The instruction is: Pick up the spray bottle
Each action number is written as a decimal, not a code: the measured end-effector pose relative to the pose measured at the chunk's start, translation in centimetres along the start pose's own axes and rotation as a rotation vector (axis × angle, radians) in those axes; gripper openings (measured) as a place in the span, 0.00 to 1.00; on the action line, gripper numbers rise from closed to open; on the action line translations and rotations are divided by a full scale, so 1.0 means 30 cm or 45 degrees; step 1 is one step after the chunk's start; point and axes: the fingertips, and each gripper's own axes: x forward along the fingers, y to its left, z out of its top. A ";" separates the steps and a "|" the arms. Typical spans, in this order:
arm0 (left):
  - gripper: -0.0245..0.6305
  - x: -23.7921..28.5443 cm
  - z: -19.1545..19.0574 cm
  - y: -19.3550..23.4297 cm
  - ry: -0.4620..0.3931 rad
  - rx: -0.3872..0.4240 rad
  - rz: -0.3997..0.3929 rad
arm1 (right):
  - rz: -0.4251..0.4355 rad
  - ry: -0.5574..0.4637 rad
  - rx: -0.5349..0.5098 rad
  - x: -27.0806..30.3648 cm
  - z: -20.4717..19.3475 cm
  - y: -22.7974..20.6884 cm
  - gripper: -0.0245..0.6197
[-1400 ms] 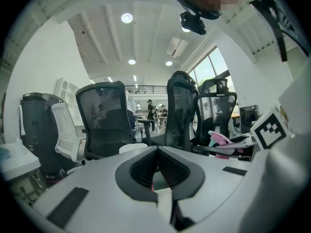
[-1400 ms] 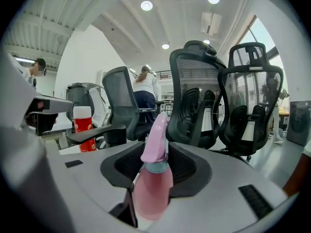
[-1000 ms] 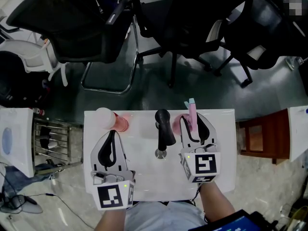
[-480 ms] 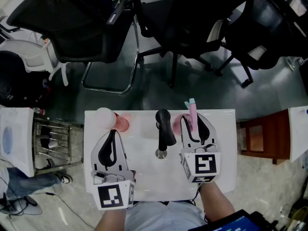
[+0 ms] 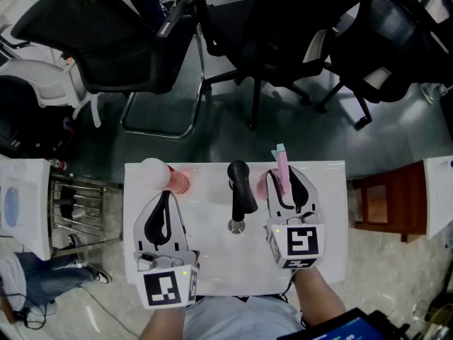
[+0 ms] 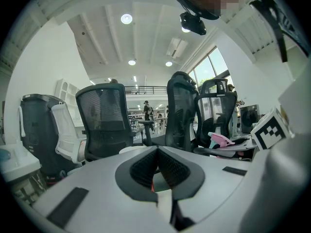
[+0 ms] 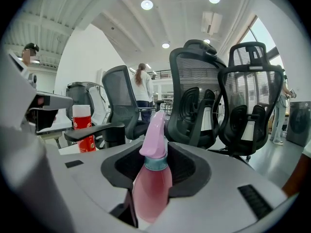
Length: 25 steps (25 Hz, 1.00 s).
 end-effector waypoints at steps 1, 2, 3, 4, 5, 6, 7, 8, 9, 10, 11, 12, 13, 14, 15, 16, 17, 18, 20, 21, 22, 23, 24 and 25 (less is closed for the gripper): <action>0.06 -0.001 0.002 -0.001 -0.001 0.001 0.000 | 0.000 -0.003 0.001 -0.002 0.003 -0.001 0.28; 0.06 -0.002 0.005 -0.003 -0.002 0.001 0.000 | 0.000 -0.006 0.001 -0.005 0.006 -0.002 0.28; 0.06 -0.003 0.007 -0.004 -0.003 0.002 0.000 | 0.001 -0.010 0.001 -0.007 0.010 -0.002 0.28; 0.06 -0.006 0.010 -0.006 -0.005 0.002 0.000 | 0.002 -0.013 0.000 -0.010 0.013 -0.003 0.28; 0.06 -0.008 0.011 -0.007 -0.007 0.002 0.000 | 0.003 -0.017 -0.001 -0.013 0.016 -0.003 0.28; 0.06 -0.010 0.013 -0.009 -0.009 0.003 0.000 | 0.004 -0.020 -0.003 -0.016 0.019 -0.003 0.28; 0.06 -0.012 0.014 -0.010 -0.011 0.004 0.000 | 0.004 -0.023 -0.004 -0.019 0.021 -0.003 0.28; 0.06 -0.014 0.017 -0.012 -0.015 0.004 -0.001 | 0.005 -0.027 -0.006 -0.021 0.024 -0.004 0.28; 0.06 -0.015 0.020 -0.014 -0.019 0.005 -0.001 | 0.006 -0.031 -0.006 -0.024 0.027 -0.004 0.28; 0.06 -0.017 0.023 -0.017 -0.023 0.006 -0.002 | 0.007 -0.035 -0.005 -0.029 0.031 -0.006 0.28; 0.06 -0.020 0.027 -0.021 -0.026 0.007 -0.002 | 0.007 -0.040 -0.004 -0.034 0.035 -0.008 0.28; 0.06 -0.024 0.031 -0.025 -0.028 0.007 -0.002 | 0.007 -0.046 -0.003 -0.041 0.040 -0.010 0.28; 0.06 -0.028 0.035 -0.030 -0.032 0.008 -0.002 | 0.007 -0.051 -0.002 -0.048 0.044 -0.013 0.28; 0.06 -0.033 0.040 -0.035 -0.036 0.008 -0.002 | 0.008 -0.056 -0.003 -0.055 0.048 -0.015 0.28; 0.06 -0.038 0.044 -0.040 -0.040 0.009 -0.001 | 0.010 -0.061 -0.003 -0.063 0.053 -0.017 0.28; 0.06 -0.043 0.050 -0.046 -0.043 0.009 -0.001 | 0.011 -0.067 -0.003 -0.071 0.059 -0.020 0.28; 0.06 -0.048 0.056 -0.052 -0.047 0.010 -0.002 | 0.012 -0.073 -0.003 -0.081 0.065 -0.022 0.28; 0.06 -0.054 0.063 -0.059 -0.052 0.010 -0.003 | 0.013 -0.079 -0.004 -0.091 0.073 -0.025 0.28; 0.06 -0.070 0.077 -0.074 -0.063 0.011 -0.006 | 0.013 -0.096 -0.005 -0.116 0.092 -0.030 0.28; 0.06 -0.079 0.084 -0.082 -0.068 0.011 -0.008 | 0.013 -0.104 -0.005 -0.130 0.102 -0.033 0.28; 0.06 -0.088 0.091 -0.090 -0.073 0.011 -0.010 | 0.012 -0.113 -0.006 -0.144 0.112 -0.036 0.28; 0.06 -0.097 0.097 -0.099 -0.078 0.010 -0.012 | 0.011 -0.120 -0.007 -0.158 0.122 -0.039 0.28; 0.06 -0.106 0.103 -0.109 -0.082 0.010 -0.015 | 0.011 -0.128 -0.008 -0.173 0.133 -0.042 0.28; 0.06 -0.115 0.110 -0.119 -0.087 0.011 -0.017 | 0.011 -0.136 -0.010 -0.188 0.144 -0.045 0.28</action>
